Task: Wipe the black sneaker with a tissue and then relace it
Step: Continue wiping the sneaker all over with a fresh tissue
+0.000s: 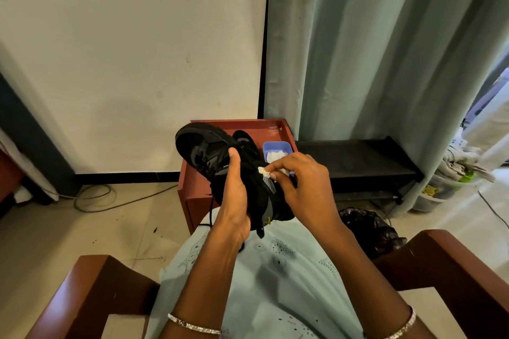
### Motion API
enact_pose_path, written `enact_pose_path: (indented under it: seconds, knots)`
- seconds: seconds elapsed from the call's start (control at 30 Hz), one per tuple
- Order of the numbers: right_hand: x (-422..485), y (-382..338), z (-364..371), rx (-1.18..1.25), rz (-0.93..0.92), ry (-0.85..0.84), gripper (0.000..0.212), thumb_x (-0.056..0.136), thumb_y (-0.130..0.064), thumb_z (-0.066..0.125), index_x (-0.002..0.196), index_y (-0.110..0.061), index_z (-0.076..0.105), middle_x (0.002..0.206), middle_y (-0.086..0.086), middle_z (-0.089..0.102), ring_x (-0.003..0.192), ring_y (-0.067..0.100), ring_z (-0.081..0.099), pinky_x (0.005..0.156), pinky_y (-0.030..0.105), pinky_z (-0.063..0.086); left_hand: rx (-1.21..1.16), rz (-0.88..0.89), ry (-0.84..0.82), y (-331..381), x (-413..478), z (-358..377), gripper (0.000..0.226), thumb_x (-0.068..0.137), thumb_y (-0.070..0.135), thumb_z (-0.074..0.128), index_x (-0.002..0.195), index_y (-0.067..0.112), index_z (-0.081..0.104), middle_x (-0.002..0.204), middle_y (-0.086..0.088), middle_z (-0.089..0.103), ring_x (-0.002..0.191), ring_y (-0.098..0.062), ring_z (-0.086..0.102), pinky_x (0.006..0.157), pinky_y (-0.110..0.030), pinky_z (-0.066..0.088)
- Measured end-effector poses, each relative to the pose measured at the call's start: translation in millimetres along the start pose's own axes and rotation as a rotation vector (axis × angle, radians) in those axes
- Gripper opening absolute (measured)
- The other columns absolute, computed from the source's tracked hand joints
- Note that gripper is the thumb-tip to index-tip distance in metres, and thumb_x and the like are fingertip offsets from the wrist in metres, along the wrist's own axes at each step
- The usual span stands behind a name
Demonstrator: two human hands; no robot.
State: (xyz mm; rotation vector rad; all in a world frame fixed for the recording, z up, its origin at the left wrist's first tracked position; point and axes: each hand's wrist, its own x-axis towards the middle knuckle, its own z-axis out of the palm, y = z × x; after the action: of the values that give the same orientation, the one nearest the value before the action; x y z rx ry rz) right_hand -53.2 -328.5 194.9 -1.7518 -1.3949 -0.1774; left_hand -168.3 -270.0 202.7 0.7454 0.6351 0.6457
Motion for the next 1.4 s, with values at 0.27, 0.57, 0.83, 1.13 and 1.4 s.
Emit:
enact_pose_path:
  seconds: [0.27, 0.57, 0.83, 1.13, 1.4]
  knots:
    - [-21.8, -27.2, -10.2, 0.021, 0.021, -0.149, 0.021, 0.084, -0.005, 0.074, 0.086, -0.026, 0.078, 0.077, -0.021, 0.063, 0.082, 0.001, 0.049, 0.072, 0.009, 0.039, -0.050, 0.156, 0.104, 3.3, 5.2, -3.5, 0.061, 0.095, 0.069, 0.026, 0.095, 0.023, 0.067, 0.073, 0.003, 0.076, 0.068, -0.009, 0.073, 0.059, -0.023, 0.055]
    - [8.2, -37.8, -2.9, 0.005, -0.092, -0.017, 0.024, 0.080, 0.006, 0.072, 0.092, -0.014, 0.078, 0.090, 0.002, 0.075, 0.088, 0.020, 0.069, 0.082, 0.040, 0.057, -0.114, 0.193, 0.080, 0.8, -1.0, 7.5, 0.078, 0.093, 0.072, 0.018, 0.087, 0.018, 0.074, 0.078, -0.002, 0.076, 0.074, -0.013, 0.074, 0.059, -0.023, 0.057]
    - [-12.4, -45.5, -6.7, -0.116, -0.178, -0.087, 0.028, 0.065, 0.002, 0.083, 0.087, -0.016, 0.080, 0.083, 0.004, 0.072, 0.077, 0.029, 0.068, 0.062, 0.046, 0.060, -0.075, 0.249, 0.109, 1.5, 1.8, 3.8, 0.083, 0.093, 0.072, 0.014, 0.058, 0.030, 0.077, 0.070, 0.002, 0.073, 0.069, -0.012, 0.072, 0.067, -0.027, 0.056]
    - [2.9, -40.8, 8.8, 0.018, -0.120, -0.028, 0.021, 0.087, -0.011, 0.061, 0.099, -0.014, 0.079, 0.094, 0.002, 0.073, 0.089, 0.021, 0.067, 0.078, 0.041, 0.058, -0.056, 0.283, 0.051, -2.5, 2.9, 2.2, 0.080, 0.091, 0.074, 0.017, 0.081, 0.019, 0.073, 0.080, -0.002, 0.071, 0.080, -0.015, 0.070, 0.072, -0.029, 0.055]
    - [-41.2, -25.1, -7.5, 0.023, -0.147, -0.035, 0.025, 0.084, -0.001, 0.071, 0.100, -0.020, 0.078, 0.097, -0.006, 0.073, 0.091, 0.012, 0.067, 0.081, 0.033, 0.058, -0.002, 0.307, 0.194, 4.7, 0.2, 4.0, 0.064, 0.093, 0.070, 0.017, 0.140, 0.034, 0.041, 0.115, 0.010, 0.059, 0.093, -0.003, 0.058, 0.088, -0.028, 0.046]
